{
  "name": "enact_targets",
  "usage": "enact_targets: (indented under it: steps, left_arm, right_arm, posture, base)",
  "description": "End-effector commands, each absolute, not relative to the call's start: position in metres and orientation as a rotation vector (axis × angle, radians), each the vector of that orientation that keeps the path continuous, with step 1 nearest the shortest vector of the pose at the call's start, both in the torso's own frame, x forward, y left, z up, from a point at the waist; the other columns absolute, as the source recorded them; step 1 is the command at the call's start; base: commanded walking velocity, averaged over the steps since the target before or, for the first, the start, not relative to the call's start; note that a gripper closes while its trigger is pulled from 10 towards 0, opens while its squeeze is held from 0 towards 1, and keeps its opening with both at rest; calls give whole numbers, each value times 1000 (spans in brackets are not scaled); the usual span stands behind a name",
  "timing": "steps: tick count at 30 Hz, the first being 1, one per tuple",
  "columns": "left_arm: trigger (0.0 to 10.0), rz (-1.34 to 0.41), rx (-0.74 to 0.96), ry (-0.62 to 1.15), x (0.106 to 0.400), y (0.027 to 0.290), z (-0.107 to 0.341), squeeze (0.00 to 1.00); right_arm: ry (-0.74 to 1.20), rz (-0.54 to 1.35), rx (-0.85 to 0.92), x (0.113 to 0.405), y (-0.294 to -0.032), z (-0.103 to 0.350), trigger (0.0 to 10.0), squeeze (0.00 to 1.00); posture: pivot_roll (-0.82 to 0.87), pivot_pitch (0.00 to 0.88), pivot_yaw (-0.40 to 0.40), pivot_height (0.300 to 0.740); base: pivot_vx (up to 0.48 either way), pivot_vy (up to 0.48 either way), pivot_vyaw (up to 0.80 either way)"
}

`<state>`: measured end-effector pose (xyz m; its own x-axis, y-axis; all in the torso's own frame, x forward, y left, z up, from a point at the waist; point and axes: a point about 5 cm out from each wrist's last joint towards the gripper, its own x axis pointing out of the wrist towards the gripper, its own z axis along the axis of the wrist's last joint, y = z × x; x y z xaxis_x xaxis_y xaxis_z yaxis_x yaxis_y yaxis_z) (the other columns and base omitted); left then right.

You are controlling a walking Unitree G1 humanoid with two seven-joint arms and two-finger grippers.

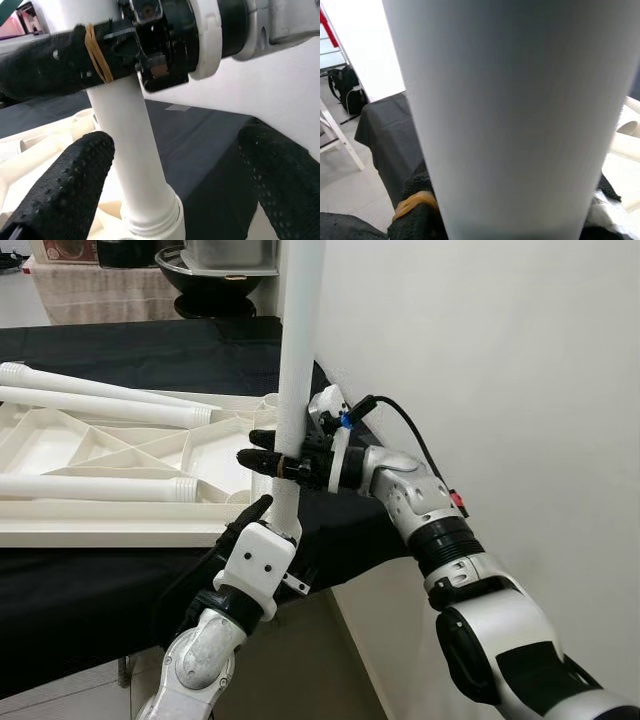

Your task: Building children table

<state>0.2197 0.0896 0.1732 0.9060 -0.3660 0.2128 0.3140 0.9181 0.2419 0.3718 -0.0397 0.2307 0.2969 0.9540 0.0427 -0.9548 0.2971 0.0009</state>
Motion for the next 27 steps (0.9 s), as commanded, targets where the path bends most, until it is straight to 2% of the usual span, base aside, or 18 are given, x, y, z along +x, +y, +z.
enact_targets:
  steps: [1, 5, 7, 8, 9, 10, 11, 12, 13, 14, 15, 16, 18, 21, 22, 23, 27]
  left_arm:
    - [10000, -350, 206, -265, 218, 89, 175, 0]
    - [10000, -339, 214, -266, 217, 91, 174, 0]
    - [10000, -339, 214, -266, 217, 91, 174, 0]
    - [10000, -340, 215, -267, 217, 91, 174, 0]
    - [10000, -338, 218, -269, 218, 92, 174, 0]
    - [10000, -338, 218, -269, 218, 92, 174, 0]
    - [10000, -338, 219, -271, 219, 92, 175, 0]
    - [10000, -338, 219, -271, 219, 92, 175, 0]
    - [10000, -338, 222, -275, 220, 92, 175, 0]
    - [10000, -338, 222, -275, 220, 92, 175, 0]
    - [10000, -339, 223, -280, 221, 91, 176, 0]
    - [10000, -339, 223, -280, 221, 91, 176, 0]
    - [10000, -339, 226, -291, 223, 90, 178, 0]
    - [10000, -338, 226, -295, 223, 90, 179, 0]
    - [10000, -338, 226, -298, 223, 91, 180, 0]
    - [10000, -338, 226, -298, 223, 90, 180, 0]
    - [10000, -340, 223, -296, 222, 89, 179, 0]
  right_arm:
    - [-14, 1259, 11, 372, -34, 228, 0, 0]
    - [0, 863, 45, 395, -50, 228, 0, 0]
    - [0, 863, 45, 395, -50, 228, 0, 0]
    - [20, 761, 69, 400, -55, 227, 0, 0]
    - [61, 573, 115, 407, -64, 222, 0, 0]
    - [61, 573, 115, 407, -64, 222, 0, 0]
    - [100, 381, 125, 411, -76, 214, 0, 0]
    - [100, 381, 125, 411, -76, 214, 0, 0]
    - [127, 171, 123, 413, -91, 207, 0, 0]
    - [127, 171, 123, 413, -91, 207, 0, 0]
    - [135, 8, 136, 412, -101, 204, 0, 0]
    - [135, 8, 136, 412, -101, 204, 0, 0]
    - [101, -152, 159, 408, -105, 208, 0, 0]
    - [81, -168, 173, 407, -102, 212, 0, 0]
    - [50, -87, 232, 408, -84, 221, 4353, 0]
    - [37, -44, 238, 408, -76, 225, 10000, 0]
    - [-30, 51, 231, 407, -61, 236, 10000, 0]
  posture:
    - [94, 51, -135, 740]
    - [91, 43, -134, 740]
    - [91, 43, -134, 740]
    - [91, 43, -134, 740]
    - [82, 39, -129, 740]
    - [82, 39, -129, 740]
    - [82, 36, -125, 740]
    - [82, 36, -125, 740]
    - [84, 32, -127, 740]
    - [84, 32, -127, 740]
    - [84, 29, -127, 740]
    - [84, 29, -127, 740]
    - [88, 24, -127, 740]
    - [88, 24, -127, 740]
    - [87, 27, -128, 740]
    - [87, 27, -128, 740]
    - [85, 28, -129, 740]
  base:
    - [0, 0, 0]
    - [0, 0, 0]
    - [0, 0, 0]
    - [0, 0, 0]
    - [0, 0, 0]
    - [0, 0, 0]
    - [0, 0, 0]
    - [0, 0, 0]
    - [0, 0, 0]
    - [0, 0, 0]
    - [0, 0, 0]
    - [0, 0, 0]
    - [0, 0, 0]
    - [0, 0, 0]
    - [0, 0, 0]
    - [0, 0, 0]
    - [0, 0, 0]
